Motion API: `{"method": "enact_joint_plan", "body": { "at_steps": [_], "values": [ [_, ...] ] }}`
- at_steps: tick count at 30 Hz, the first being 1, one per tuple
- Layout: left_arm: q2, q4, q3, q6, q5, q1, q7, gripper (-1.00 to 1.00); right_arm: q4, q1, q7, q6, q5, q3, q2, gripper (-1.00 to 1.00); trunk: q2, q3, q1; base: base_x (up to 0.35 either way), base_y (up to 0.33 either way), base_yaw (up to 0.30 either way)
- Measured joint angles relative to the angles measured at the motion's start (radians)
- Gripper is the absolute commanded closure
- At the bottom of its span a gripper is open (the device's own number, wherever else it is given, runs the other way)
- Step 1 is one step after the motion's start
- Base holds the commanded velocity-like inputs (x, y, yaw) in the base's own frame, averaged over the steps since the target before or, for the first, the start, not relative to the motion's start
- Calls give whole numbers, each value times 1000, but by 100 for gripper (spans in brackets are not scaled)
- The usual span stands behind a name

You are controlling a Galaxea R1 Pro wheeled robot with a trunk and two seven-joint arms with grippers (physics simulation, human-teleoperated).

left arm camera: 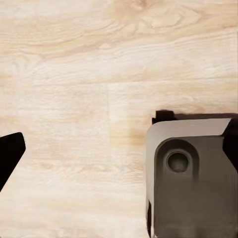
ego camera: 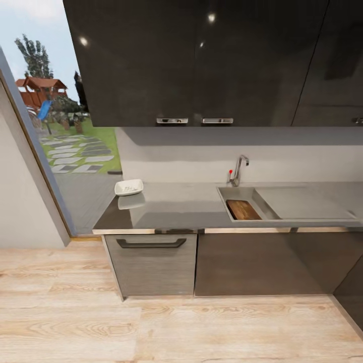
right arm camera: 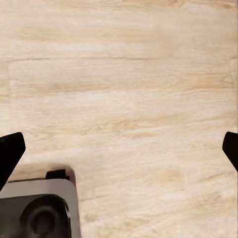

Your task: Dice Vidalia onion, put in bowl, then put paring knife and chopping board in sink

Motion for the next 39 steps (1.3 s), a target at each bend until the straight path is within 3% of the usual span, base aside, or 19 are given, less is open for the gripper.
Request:
{"method": "enact_joint_plan", "body": {
  "at_steps": [3, 5, 11, 15, 26, 28, 31, 39],
  "values": [
    [-8, 1, 0, 40, 2, 20, -2, -100, 0, 41, 1, 19, -5, 1, -3, -100, 0, 0, 0, 0, 0, 0],
    [-19, 2, 0, 50, 3, 48, -2, -100, 0, 56, 10, 30, -31, 1, -3, -100, 0, 0, 0, 0, 0, 0],
    [-51, 1, 0, 58, 13, 93, -2, -100, -6, 66, 107, 143, -199, -2, -3, -100, 0, 0, 0, 0, 0, 0],
    [-82, 0, 2, 60, 16, 96, 3, -100, -8, 66, 154, 168, -253, -7, -3, -100, 0, 0, 0, 0, 0, 0],
    [-87, -3, 3, 56, 15, 97, -1, -100, -11, 66, 158, 168, -261, -4, -1, -100, 0, 0, 0, 0, 0, 0],
    [-85, -4, 3, 52, 13, 98, 0, -100, -20, 66, 161, 166, -264, -5, 14, -100, 0, 0, 0, 0, 0, 0],
    [-85, -6, 2, 51, 11, 98, 0, -100, -37, 66, 164, 165, -264, -5, 58, -100, 0, 0, 0, 0, 0, 0],
    [-85, -6, 2, 50, 10, 98, 0, -100, -41, 66, 165, 165, -262, -8, 63, -100, 0, 0, 0, 0, 0, 0]
  ]
}}
